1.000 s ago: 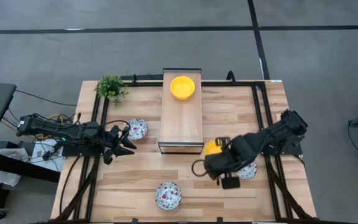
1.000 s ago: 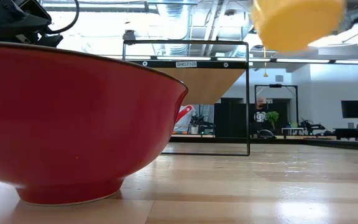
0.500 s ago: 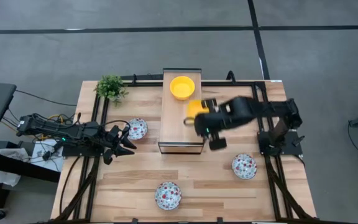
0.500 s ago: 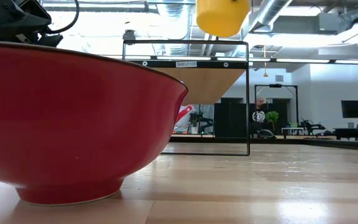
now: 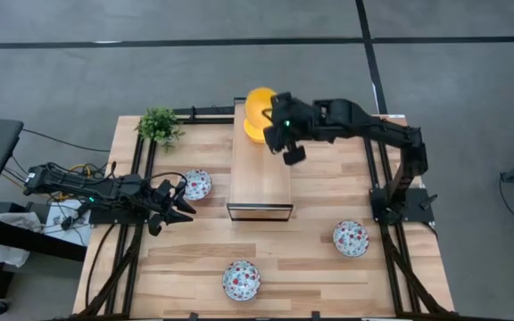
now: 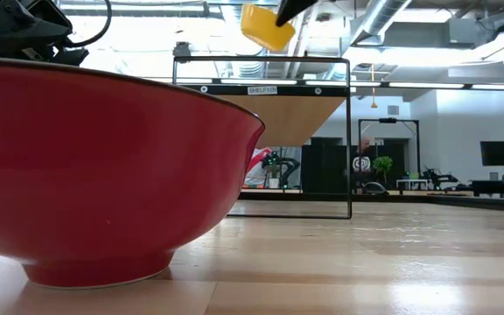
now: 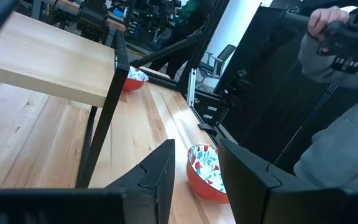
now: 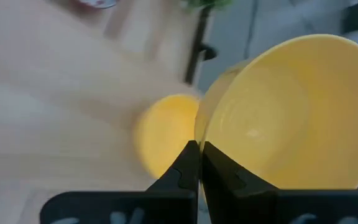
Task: Pick & Place Mini bowls
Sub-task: Stack the yellow bowl on top of the yellow bowl on the shelf, then put the middle white patterned bowl on the shelf
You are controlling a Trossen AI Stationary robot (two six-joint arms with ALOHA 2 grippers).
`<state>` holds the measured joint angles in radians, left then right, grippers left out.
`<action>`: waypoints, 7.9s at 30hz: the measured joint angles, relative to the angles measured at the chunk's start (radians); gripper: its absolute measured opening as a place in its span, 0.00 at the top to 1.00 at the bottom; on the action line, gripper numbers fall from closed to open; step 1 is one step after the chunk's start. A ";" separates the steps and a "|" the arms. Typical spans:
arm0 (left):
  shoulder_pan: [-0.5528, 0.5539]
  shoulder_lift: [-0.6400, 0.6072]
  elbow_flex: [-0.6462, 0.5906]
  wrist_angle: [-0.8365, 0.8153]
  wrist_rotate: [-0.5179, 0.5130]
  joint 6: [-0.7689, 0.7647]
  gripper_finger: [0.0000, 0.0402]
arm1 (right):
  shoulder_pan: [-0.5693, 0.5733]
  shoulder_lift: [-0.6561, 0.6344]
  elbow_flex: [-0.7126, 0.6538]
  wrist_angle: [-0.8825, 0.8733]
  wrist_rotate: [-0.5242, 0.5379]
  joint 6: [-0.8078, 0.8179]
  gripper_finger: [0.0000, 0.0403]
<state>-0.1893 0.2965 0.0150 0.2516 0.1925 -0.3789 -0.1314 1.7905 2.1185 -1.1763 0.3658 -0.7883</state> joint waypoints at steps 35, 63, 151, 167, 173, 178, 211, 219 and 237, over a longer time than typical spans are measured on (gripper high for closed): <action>0.000 0.000 0.000 0.003 -0.001 0.003 0.70 | -0.180 0.212 -0.001 -0.066 -0.236 -0.103 1.00; 0.000 0.000 0.000 0.003 -0.001 0.007 0.70 | -0.172 0.211 -0.001 -0.110 -0.240 -0.102 0.93; 0.000 0.026 0.000 0.043 -0.001 0.000 0.70 | 0.747 -0.141 -0.503 -0.293 -0.395 1.667 0.78; 0.000 0.026 0.000 0.060 0.000 -0.030 0.70 | 0.912 -0.141 -0.769 -0.010 -0.385 2.148 0.66; 0.000 0.026 0.000 0.065 0.000 -0.030 0.70 | 0.914 -0.141 -0.845 -0.010 -0.363 2.210 0.61; 0.000 0.026 0.000 0.071 0.000 -0.030 0.70 | 0.892 -0.140 -0.910 0.042 -0.359 2.187 0.60; 0.000 0.026 0.000 0.102 0.000 -0.029 0.70 | 0.816 -0.140 -1.122 0.172 -0.375 2.141 0.74; 0.000 0.026 0.000 0.105 0.000 -0.030 0.70 | 0.816 -0.145 -1.120 0.156 -0.377 2.115 0.97; 0.000 0.026 0.000 0.109 0.000 -0.022 0.70 | 0.807 -0.140 -1.002 0.012 -0.363 2.033 0.99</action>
<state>-0.1891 0.3222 0.0151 0.3603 0.1921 -0.4011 0.6758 1.6508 1.1168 -1.1642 0.0023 1.2449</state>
